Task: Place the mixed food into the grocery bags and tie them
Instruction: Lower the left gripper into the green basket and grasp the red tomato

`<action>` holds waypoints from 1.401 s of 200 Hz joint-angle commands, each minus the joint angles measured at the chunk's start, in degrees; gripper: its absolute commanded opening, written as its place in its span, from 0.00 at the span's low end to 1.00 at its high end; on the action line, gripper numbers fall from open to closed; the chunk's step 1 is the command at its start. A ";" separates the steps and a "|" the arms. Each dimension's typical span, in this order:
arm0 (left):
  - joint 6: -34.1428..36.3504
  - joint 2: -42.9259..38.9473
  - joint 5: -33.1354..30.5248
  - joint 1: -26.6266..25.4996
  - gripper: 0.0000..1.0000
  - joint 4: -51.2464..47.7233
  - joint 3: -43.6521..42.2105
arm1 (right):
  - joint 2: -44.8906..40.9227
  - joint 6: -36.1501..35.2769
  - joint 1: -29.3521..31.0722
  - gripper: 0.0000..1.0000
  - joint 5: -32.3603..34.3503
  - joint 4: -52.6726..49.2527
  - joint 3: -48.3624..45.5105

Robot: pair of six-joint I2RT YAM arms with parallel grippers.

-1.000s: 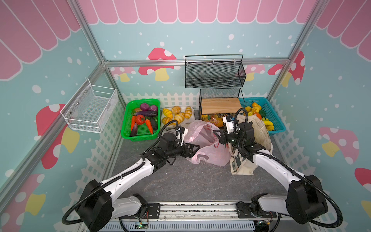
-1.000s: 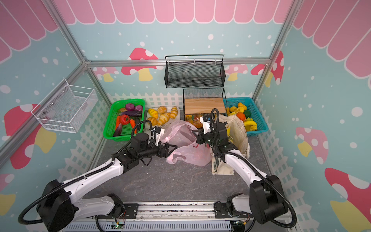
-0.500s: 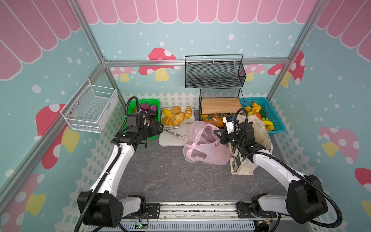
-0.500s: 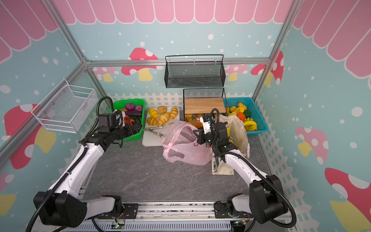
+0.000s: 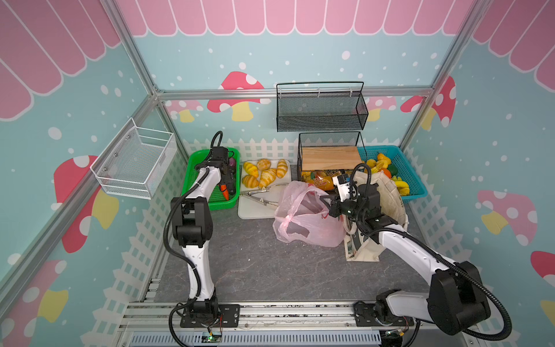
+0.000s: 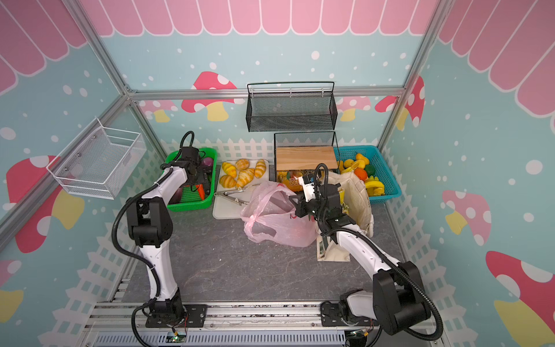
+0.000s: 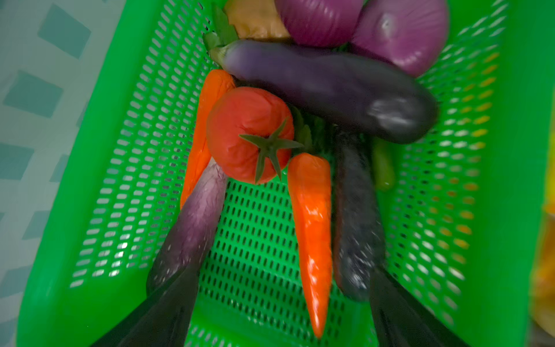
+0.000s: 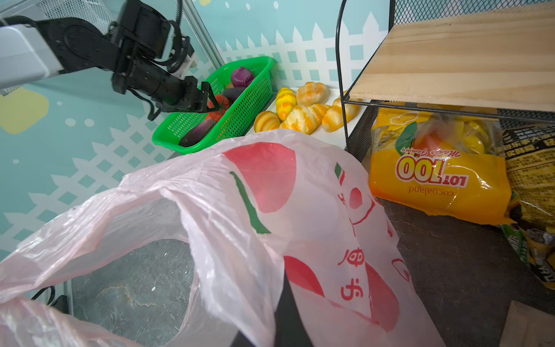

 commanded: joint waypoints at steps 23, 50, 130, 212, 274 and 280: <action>3.57 7.53 -4.95 2.40 0.91 -2.92 10.38 | -0.80 -1.68 -0.24 0.00 -1.08 1.07 -0.96; 4.06 10.92 -3.47 3.38 0.90 -3.27 14.97 | 0.20 -1.90 -0.25 0.00 -1.13 1.15 -0.93; 4.45 21.70 -1.59 5.58 0.91 -7.91 31.33 | 2.24 -2.19 -0.20 0.00 -1.98 1.51 -0.79; 4.74 24.22 0.48 6.43 0.88 -12.13 34.83 | 2.23 -2.33 -0.23 0.00 -2.41 1.52 -0.89; 3.43 25.05 5.36 8.28 0.88 -16.31 35.27 | 1.91 -2.43 -0.22 0.00 -2.65 1.52 -1.05; 3.31 25.05 5.96 8.45 0.88 -16.39 35.23 | 1.92 -2.43 -0.24 0.00 -2.61 1.55 -1.10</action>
